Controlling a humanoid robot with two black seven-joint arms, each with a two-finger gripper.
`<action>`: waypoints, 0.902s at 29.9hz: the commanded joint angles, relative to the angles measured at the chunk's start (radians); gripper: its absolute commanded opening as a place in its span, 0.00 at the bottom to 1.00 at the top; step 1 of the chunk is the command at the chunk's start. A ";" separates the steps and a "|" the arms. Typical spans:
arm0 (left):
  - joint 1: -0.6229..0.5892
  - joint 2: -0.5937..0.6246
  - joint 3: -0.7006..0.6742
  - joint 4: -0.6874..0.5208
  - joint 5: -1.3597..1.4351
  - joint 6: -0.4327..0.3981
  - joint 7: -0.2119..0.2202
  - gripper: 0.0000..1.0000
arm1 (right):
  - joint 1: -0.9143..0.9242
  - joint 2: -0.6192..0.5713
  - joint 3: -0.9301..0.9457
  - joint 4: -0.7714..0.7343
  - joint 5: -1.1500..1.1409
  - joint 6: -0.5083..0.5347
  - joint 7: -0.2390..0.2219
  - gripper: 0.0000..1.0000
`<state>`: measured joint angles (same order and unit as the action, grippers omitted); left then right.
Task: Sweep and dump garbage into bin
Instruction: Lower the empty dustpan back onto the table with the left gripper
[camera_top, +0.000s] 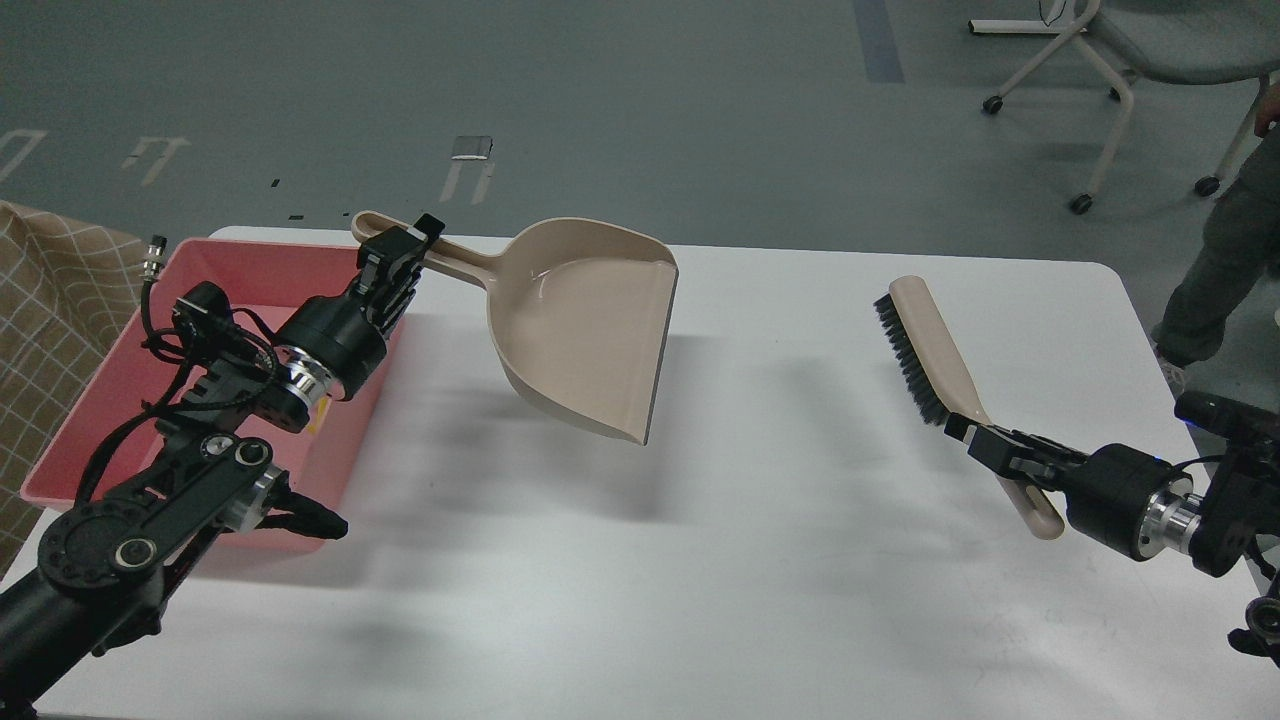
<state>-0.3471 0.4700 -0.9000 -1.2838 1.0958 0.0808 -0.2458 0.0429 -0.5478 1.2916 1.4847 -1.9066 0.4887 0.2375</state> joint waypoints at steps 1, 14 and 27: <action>-0.007 -0.042 0.030 0.001 0.012 0.010 0.006 0.00 | 0.002 0.008 0.000 0.002 0.000 0.000 0.000 0.25; -0.021 -0.209 0.105 0.107 0.119 0.034 0.006 0.00 | -0.011 -0.004 0.014 -0.001 0.006 0.000 0.000 0.23; -0.035 -0.249 0.105 0.167 0.167 0.059 0.002 0.00 | -0.021 -0.006 0.041 -0.070 0.020 0.000 0.006 0.23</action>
<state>-0.3812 0.2210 -0.7946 -1.1207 1.2548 0.1389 -0.2434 0.0245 -0.5583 1.3342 1.4265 -1.8858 0.4887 0.2440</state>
